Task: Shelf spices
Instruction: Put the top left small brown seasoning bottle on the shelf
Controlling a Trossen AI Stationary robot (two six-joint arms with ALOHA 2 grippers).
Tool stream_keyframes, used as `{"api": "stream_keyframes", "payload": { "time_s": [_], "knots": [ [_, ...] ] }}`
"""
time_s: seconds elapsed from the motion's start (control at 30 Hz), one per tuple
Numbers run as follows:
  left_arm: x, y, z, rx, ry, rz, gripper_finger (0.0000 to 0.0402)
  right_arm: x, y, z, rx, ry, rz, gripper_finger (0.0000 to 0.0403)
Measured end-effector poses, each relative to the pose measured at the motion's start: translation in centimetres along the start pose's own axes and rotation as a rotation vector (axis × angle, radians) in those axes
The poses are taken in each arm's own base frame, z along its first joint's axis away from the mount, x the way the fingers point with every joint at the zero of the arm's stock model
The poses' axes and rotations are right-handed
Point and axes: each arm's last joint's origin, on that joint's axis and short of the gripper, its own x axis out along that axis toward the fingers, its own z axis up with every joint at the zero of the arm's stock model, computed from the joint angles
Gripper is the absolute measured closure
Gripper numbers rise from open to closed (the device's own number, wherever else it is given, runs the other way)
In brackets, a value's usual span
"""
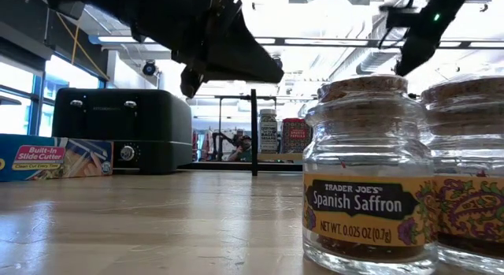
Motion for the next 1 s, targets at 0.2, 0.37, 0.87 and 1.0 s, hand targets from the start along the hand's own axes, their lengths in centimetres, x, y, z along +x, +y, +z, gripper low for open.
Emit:
{"api": "stream_keyframes", "payload": {
  "time_s": [0.2,0.37,0.87,1.0],
  "knots": [
    [-0.3,-0.7,0.3,0.001,-0.046,-0.04,0.0401,-3.8,2.9,-0.3,0.06,-0.18,0.124,0.0084],
    [-0.7,-1.2,0.2,0.001,-0.053,-0.061,0.0401,-6.2,6.1,-0.2,0.076,-0.279,0.314,0.0084],
    [-0.9,-1.5,0.0,0.007,-0.051,-0.064,0.0401,-10.7,20.7,-1.6,-0.066,-0.238,0.58,0.0084],
    [-0.8,-1.4,0.0,0.019,-0.052,-0.062,0.0401,-10.3,24.2,-3.1,-0.11,-0.191,0.574,0.0084]
  ]
}}
